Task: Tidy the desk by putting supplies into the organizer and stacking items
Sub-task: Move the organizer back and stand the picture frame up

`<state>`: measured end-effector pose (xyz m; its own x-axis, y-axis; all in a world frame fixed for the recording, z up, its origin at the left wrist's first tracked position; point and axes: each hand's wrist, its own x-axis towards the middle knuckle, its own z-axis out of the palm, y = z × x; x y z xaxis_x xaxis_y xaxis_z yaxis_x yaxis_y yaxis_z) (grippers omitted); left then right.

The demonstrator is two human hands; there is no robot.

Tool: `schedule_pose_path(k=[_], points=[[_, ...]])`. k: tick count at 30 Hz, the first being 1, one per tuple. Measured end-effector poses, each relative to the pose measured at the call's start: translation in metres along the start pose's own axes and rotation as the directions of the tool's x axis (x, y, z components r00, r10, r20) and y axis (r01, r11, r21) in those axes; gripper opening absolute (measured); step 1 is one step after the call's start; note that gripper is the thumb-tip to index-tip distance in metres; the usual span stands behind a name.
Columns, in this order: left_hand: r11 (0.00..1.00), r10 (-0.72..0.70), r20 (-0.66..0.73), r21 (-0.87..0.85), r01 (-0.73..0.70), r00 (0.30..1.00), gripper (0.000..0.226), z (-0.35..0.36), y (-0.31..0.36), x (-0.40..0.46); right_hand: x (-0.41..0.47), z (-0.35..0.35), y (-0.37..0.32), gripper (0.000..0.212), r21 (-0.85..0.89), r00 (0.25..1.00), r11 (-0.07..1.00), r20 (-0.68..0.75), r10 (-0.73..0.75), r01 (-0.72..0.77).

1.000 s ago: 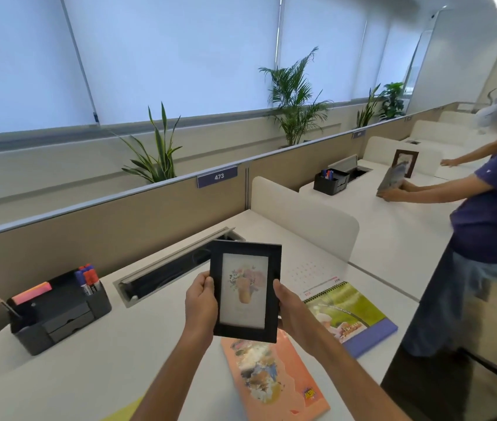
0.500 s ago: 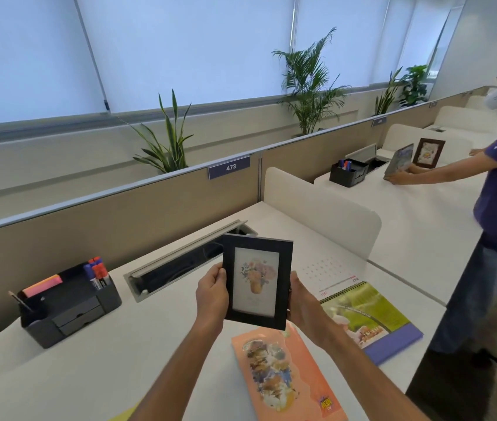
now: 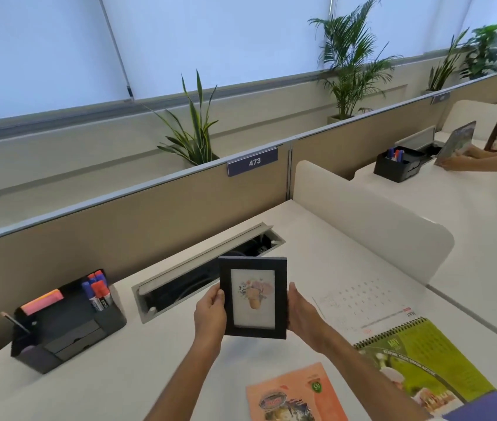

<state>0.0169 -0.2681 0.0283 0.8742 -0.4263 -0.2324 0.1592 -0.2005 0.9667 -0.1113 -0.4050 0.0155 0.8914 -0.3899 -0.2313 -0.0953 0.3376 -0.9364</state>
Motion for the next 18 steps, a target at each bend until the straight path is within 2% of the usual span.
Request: schedule_pose_path(k=[3, 6, 8, 13, 18], points=[[0.999, -0.049, -0.042, 0.015, 0.05, 0.998, 0.034, 0.003, -0.007, 0.031, 0.037, -0.008, 0.003, 0.084, -0.001, 0.999, 0.999, 0.022, 0.035, -0.035], [0.996, -0.085, -0.053, 0.007, 0.085, 0.995, 0.034, 0.006, -0.013, 0.059, 0.068, -0.013, 0.005, 0.058, -0.015, 0.994, 0.995, 0.038, 0.104, -0.103], [0.995, -0.1, -0.043, 0.025, 0.101, 0.994, 0.034, 0.007, -0.017, 0.077, 0.084, -0.016, 0.006, 0.051, -0.021, 0.99, 0.991, 0.042, 0.134, -0.133], [0.989, -0.133, -0.043, 0.066, 0.135, 0.99, 0.038, 0.007, -0.027, 0.109, 0.114, -0.026, 0.011, 0.044, -0.04, 0.982, 0.985, 0.085, 0.172, -0.169], [0.989, -0.13, -0.053, 0.067, 0.133, 0.99, 0.037, 0.009, -0.034, 0.123, 0.131, -0.031, 0.015, 0.054, -0.074, 0.974, 0.985, 0.152, 0.168, -0.159]])
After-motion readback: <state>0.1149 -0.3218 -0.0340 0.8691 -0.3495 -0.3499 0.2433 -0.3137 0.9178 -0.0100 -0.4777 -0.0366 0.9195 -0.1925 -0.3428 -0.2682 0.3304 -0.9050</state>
